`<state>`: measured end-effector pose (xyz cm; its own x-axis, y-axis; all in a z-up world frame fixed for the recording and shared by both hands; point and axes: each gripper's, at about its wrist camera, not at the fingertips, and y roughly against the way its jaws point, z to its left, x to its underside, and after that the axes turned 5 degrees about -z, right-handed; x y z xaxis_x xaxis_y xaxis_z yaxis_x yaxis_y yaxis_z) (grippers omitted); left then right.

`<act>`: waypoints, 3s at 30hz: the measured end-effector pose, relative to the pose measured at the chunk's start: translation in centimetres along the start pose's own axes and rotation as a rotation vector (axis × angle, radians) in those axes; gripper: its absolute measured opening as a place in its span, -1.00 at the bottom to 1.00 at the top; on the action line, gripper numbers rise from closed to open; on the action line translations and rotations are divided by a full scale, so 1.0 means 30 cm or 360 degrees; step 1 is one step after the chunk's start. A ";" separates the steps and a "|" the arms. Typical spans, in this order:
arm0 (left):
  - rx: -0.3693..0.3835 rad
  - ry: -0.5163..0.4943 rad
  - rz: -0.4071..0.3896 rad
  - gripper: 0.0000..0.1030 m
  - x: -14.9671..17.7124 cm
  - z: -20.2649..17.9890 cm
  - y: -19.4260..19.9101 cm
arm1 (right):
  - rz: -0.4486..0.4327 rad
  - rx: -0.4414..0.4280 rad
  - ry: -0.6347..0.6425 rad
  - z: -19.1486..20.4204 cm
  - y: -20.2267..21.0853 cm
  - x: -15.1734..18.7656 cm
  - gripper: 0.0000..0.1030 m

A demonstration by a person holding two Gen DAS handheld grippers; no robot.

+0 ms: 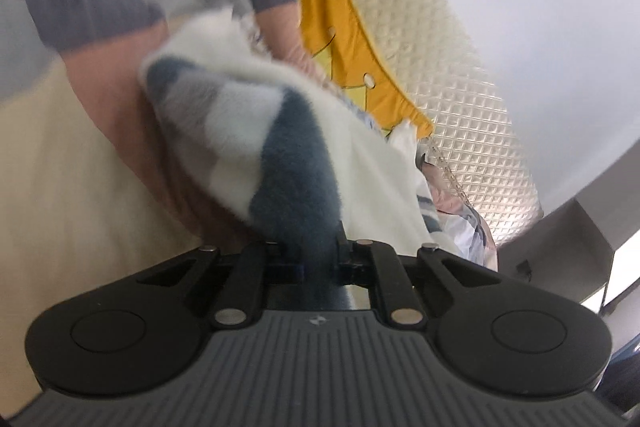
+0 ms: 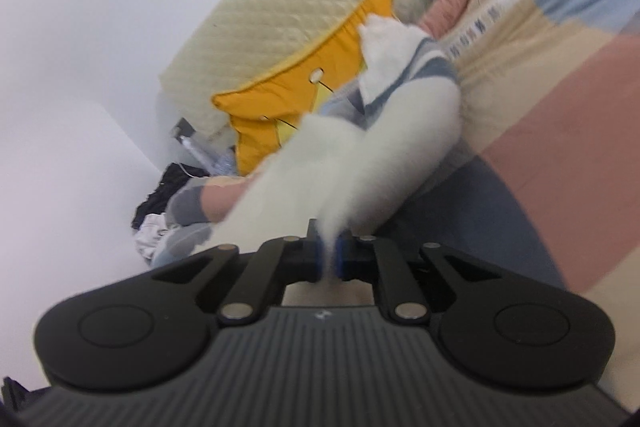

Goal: Fold large clothes
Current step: 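Lift the blanket edge with the left gripper while the right gripper holds another edge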

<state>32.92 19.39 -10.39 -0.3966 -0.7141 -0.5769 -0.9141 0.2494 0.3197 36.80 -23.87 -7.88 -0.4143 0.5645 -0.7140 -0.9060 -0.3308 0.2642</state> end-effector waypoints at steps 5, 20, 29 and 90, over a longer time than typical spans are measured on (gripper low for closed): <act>0.0026 -0.0048 -0.0036 -0.76 -0.006 -0.064 0.221 | -0.0050 -0.0057 0.0049 0.033 0.208 -0.053 -0.82; 0.0080 -0.0199 -0.0075 -0.75 0.150 -0.240 0.919 | -0.0014 -0.0108 0.0067 0.145 0.852 0.016 -0.82; -0.0222 -0.0235 0.0036 -0.74 0.215 -0.185 0.799 | 0.0214 0.0067 0.0163 0.135 0.784 0.133 -0.81; -0.0083 -0.0351 0.0055 0.29 0.510 -0.349 0.987 | 0.0446 0.0134 -0.0002 0.040 0.719 0.257 -0.72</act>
<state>0.68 9.01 -1.87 -0.4419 -0.5441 -0.7132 -0.8962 0.2330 0.3775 13.96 -25.75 -6.90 -0.6494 0.4609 -0.6049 -0.7603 -0.4100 0.5038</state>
